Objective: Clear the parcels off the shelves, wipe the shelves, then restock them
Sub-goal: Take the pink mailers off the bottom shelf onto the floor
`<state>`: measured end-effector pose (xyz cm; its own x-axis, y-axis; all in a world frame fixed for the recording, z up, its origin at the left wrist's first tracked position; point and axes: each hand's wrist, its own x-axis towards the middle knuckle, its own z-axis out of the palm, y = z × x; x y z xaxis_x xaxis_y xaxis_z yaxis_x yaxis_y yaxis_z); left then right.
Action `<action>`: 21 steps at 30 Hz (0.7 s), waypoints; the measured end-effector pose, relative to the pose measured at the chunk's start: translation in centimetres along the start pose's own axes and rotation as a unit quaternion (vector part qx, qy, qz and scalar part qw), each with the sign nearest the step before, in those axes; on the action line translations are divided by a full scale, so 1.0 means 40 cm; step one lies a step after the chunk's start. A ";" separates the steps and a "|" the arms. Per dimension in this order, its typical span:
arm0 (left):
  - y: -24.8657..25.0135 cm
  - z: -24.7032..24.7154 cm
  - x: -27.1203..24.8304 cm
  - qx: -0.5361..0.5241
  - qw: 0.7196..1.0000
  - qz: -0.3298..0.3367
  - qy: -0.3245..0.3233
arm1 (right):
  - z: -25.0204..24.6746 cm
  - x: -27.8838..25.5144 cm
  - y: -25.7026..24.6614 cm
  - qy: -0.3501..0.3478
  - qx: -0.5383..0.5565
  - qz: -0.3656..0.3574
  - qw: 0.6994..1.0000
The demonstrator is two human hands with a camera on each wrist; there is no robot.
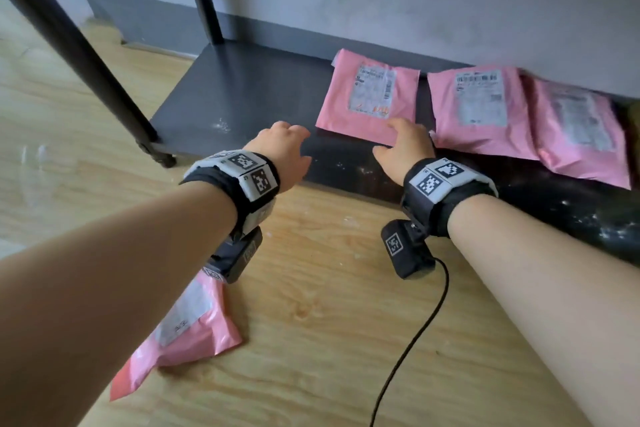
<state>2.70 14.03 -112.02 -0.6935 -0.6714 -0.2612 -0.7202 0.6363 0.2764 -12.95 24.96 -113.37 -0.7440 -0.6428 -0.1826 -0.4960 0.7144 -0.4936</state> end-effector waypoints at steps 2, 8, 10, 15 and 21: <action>0.043 0.010 0.063 -0.021 1.000 0.001 0.001 | -0.007 0.056 0.019 -0.006 -0.026 0.035 0.999; 0.116 0.026 0.180 -0.097 0.995 -0.030 -0.021 | -0.012 0.135 0.008 -0.020 -0.017 0.031 0.999; 0.117 0.027 0.195 -0.115 0.993 -0.037 -0.006 | -0.024 0.153 0.003 -0.016 -0.021 0.032 0.999; 0.106 0.023 0.187 -0.142 0.989 -0.019 0.045 | -0.049 0.127 -0.013 -0.010 0.001 0.008 1.000; 0.015 -0.006 0.079 -0.124 0.983 0.021 0.134 | -0.017 0.022 -0.034 0.052 0.040 -0.109 0.992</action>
<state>0.08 12.20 -112.46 -0.6683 -0.7439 -0.0010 -0.6410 0.5752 0.5081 -13.23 23.59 -112.27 -0.6669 -0.7448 0.0223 -0.6159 0.5341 -0.5791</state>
